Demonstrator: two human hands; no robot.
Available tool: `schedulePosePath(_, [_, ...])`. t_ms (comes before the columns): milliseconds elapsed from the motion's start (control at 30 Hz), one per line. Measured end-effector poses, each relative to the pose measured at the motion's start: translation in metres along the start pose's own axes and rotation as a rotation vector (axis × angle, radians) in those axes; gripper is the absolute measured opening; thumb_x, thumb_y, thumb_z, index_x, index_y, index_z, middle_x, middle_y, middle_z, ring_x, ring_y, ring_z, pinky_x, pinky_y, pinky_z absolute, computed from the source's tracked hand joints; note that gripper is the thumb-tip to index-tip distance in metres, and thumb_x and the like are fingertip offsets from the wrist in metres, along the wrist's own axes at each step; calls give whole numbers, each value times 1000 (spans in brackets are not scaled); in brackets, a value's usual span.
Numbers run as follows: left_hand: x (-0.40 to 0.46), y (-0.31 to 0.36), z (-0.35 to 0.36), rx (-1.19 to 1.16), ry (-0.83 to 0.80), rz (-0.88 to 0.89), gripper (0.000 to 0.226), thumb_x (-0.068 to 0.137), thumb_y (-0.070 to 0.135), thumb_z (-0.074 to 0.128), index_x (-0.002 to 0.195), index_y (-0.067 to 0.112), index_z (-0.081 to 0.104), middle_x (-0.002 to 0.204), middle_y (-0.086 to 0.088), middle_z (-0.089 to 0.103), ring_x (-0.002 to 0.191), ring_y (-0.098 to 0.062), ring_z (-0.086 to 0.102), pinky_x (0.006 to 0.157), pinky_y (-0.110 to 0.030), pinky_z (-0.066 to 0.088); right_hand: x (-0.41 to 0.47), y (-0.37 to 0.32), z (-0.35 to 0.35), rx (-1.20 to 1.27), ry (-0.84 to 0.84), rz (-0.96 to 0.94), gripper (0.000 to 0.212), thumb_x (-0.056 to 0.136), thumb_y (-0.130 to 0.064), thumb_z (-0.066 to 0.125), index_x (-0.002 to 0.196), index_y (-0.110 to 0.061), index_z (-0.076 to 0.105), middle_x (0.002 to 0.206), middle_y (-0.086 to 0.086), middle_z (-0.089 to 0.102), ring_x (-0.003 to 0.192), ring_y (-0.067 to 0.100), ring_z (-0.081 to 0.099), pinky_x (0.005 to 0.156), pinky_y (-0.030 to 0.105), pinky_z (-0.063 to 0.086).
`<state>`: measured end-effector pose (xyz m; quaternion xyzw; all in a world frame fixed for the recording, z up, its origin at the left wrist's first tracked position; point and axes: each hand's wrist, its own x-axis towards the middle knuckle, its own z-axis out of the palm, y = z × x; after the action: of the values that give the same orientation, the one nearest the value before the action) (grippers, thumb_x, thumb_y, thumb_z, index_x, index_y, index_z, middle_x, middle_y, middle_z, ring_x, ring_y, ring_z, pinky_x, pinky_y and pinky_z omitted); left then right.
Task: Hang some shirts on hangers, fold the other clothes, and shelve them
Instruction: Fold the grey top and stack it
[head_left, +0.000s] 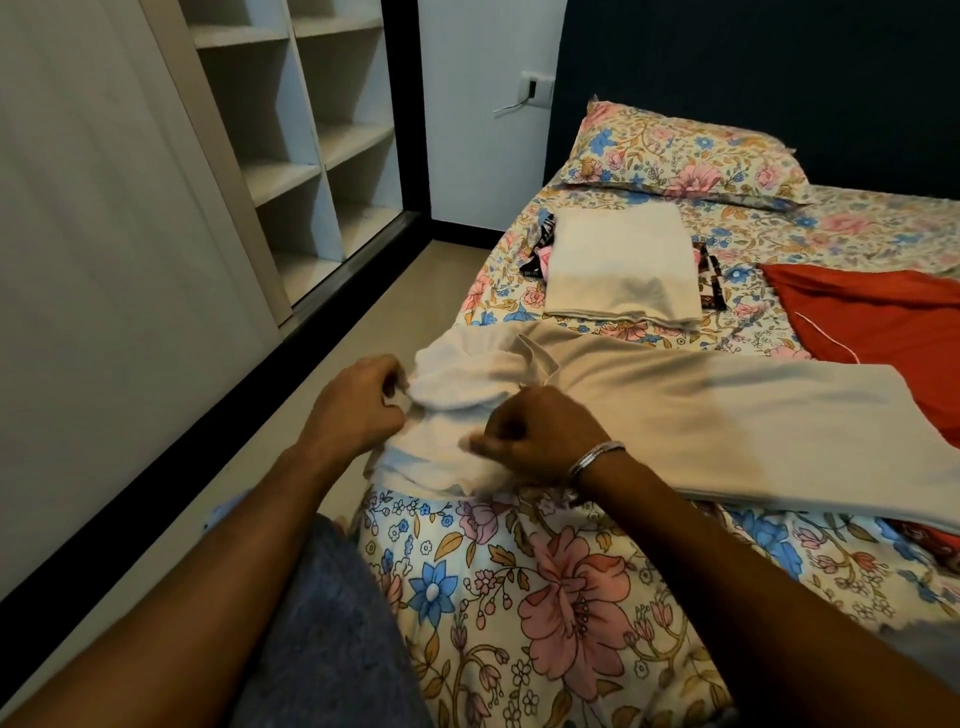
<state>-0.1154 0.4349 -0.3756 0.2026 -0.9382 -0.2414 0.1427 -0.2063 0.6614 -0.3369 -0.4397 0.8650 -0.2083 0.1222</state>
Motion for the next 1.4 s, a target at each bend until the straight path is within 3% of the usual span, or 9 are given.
schedulePosePath(100, [4, -1, 8, -114, -156, 196, 89, 66, 40, 69, 148, 35, 35, 148, 1, 37, 134, -21, 35, 106, -43, 34, 7, 15, -8, -61, 424, 302, 55, 78, -64, 71, 119, -29, 62, 112, 1, 66, 103, 20, 61, 86, 38, 54])
schedulePosePath(200, [9, 5, 25, 34, -213, 305, 83, 79, 34, 72, 153, 37, 33, 147, 6, 46, 137, -17, 36, 114, -46, 26, 11, 30, 1, 29, 275, 494, 106, 65, -71, 77, 145, -16, 34, 138, 15, 48, 126, 36, 48, 98, 45, 48])
schedulePosePath(367, [18, 0, 25, -51, 73, 293, 22, 91, 16, 67, 108, 30, 67, 98, 15, 58, 91, -9, 56, 89, -44, 53, 15, 35, 14, 243, 375, 401, 68, 78, -52, 77, 130, -15, 54, 124, 11, 66, 109, 34, 63, 84, 35, 49])
schedulePosePath(533, [21, -9, 14, -130, 175, 181, 28, 86, -1, 65, 80, 26, 60, 94, 4, 57, 86, -19, 56, 78, -39, 49, 14, 19, 8, 506, 432, 207, 33, 83, -25, 78, 113, -15, 71, 103, 4, 74, 91, 17, 67, 83, 35, 56])
schedulePosePath(733, [14, -29, 7, -53, -136, -123, 29, 82, 7, 63, 60, 25, 67, 82, 6, 73, 87, -23, 67, 84, -42, 54, -6, -2, 9, 262, 42, -159, 23, 75, 2, 61, 79, -17, 73, 88, -1, 71, 80, 16, 66, 69, 27, 55])
schedulePosePath(933, [13, -13, 13, -244, -82, -285, 36, 74, 46, 64, 101, 23, 63, 90, 0, 72, 86, -24, 67, 79, -40, 54, -16, -29, 23, 449, -477, -222, 21, 81, 8, 70, 97, -4, 74, 83, 9, 73, 72, 12, 68, 72, 20, 55])
schedulePosePath(1033, [17, -12, 20, -394, -118, -386, 95, 71, 82, 52, 139, 16, 49, 129, -11, 62, 109, -27, 64, 95, -43, 53, -13, -34, 33, 619, -237, -144, 20, 81, -3, 78, 99, -8, 72, 80, 8, 72, 64, 8, 66, 65, 24, 53])
schedulePosePath(1200, [23, 2, 31, -525, -175, -487, 68, 92, 60, 62, 141, 15, 49, 130, -9, 60, 104, -24, 62, 88, -36, 53, -5, -24, 57, -73, 252, 240, 107, 60, -74, 76, 145, -27, 33, 136, 4, 37, 121, 25, 39, 93, 43, 47])
schedulePosePath(1400, [26, 6, 24, -744, 13, -591, 32, 75, 2, 60, 104, 14, 65, 96, -11, 68, 76, -24, 62, 69, -31, 50, 1, -26, 66, 146, 315, 108, 71, 82, -25, 69, 143, -31, 34, 113, 2, 65, 105, 28, 61, 84, 35, 50])
